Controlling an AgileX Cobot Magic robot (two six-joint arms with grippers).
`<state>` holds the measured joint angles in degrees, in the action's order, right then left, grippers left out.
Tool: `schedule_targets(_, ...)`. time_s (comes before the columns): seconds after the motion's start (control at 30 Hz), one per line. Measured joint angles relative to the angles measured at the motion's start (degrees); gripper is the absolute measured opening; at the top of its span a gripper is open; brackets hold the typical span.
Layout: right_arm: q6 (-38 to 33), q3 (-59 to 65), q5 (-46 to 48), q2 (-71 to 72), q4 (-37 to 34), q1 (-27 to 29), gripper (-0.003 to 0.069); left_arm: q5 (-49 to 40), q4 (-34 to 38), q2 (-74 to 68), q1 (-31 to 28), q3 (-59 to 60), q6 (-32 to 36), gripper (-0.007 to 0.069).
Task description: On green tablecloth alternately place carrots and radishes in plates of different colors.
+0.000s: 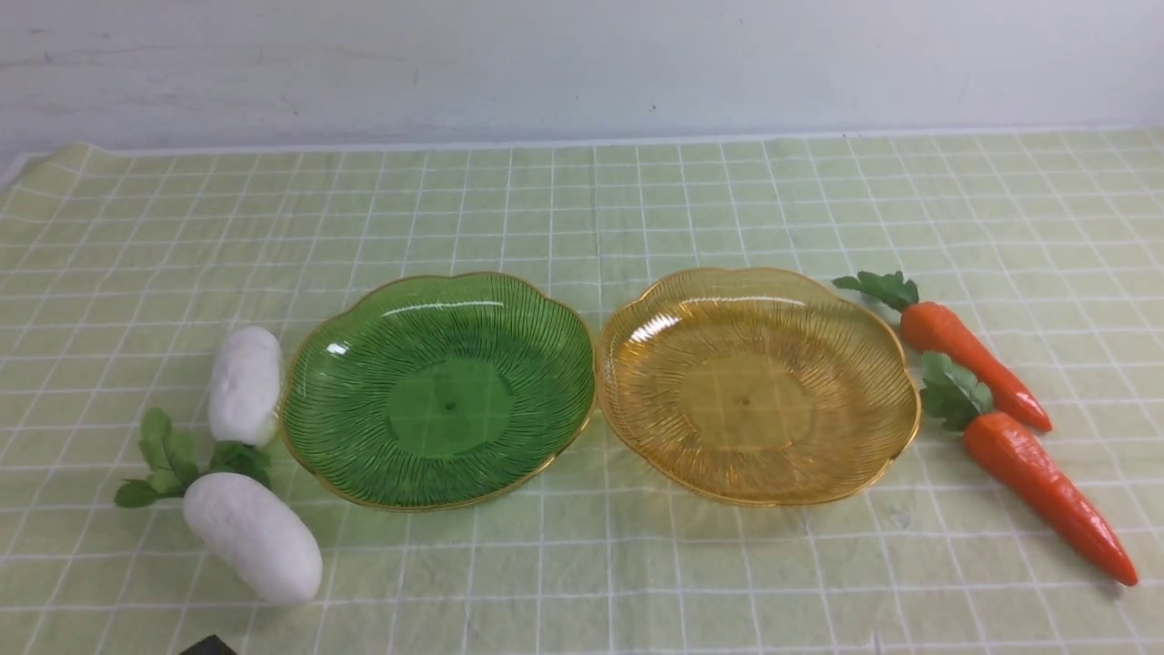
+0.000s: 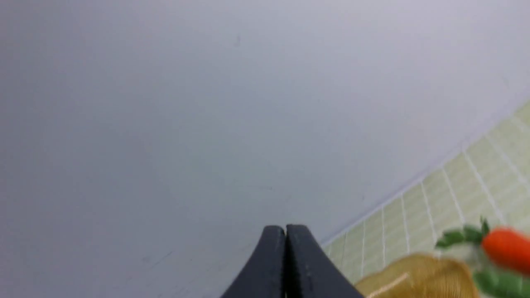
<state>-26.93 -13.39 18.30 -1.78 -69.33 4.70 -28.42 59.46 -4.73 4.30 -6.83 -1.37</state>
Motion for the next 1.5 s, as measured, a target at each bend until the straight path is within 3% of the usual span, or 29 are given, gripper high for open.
schedule_targets(0.07,-8.7,-4.7,2.1,-5.6,0.7,0.0,-0.0010,-3.6,-4.0,-6.5,0.0,-3.3,2.3,-0.0008)
schedule_targets(0.2,-12.4,-8.8,10.9,-16.3,6.0,0.0,-0.0010,-11.3,-11.2,-18.3,0.0,-8.1,5.3,-0.0008)
schedule_targets(0.4,-10.6,-12.1,23.8,-33.5,22.0,0.0,-0.0010,-19.8,-18.1,-32.2,0.0,-13.3,10.6,-0.0008)
schedule_targets(0.53,-5.4,-15.5,28.4,-45.3,33.2,0.0,-0.0010,-21.4,-19.2,-39.5,0.0,-15.0,14.1,-0.0008)
schedule_targets(0.7,-1.3,-20.0,29.1,-55.1,36.2,0.0,-0.0006,-21.5,-19.4,-44.4,0.0,-15.1,16.4,-0.0008)
schedule_targets(0.87,-1.6,-25.8,30.2,-64.4,36.5,0.0,0.0005,-21.5,-19.6,-46.5,0.0,-15.1,18.5,-0.0008)
schedule_targets(1.0,-3.1,-31.9,30.6,-71.6,38.9,0.0,0.0038,-21.5,-19.6,-46.7,0.0,-15.1,19.4,-0.0008)
schedule_targets(1.17,-5.7,-36.9,29.4,-79.0,46.9,-1.3,0.0114,-21.5,-19.6,-46.7,0.0,-15.1,20.7,-0.0008)
schedule_targets(1.5,-5.8,-37.6,16.6,-90.4,55.6,-2.1,0.0348,-21.5,-19.6,-46.7,0.0,-15.2,20.9,-0.0008)
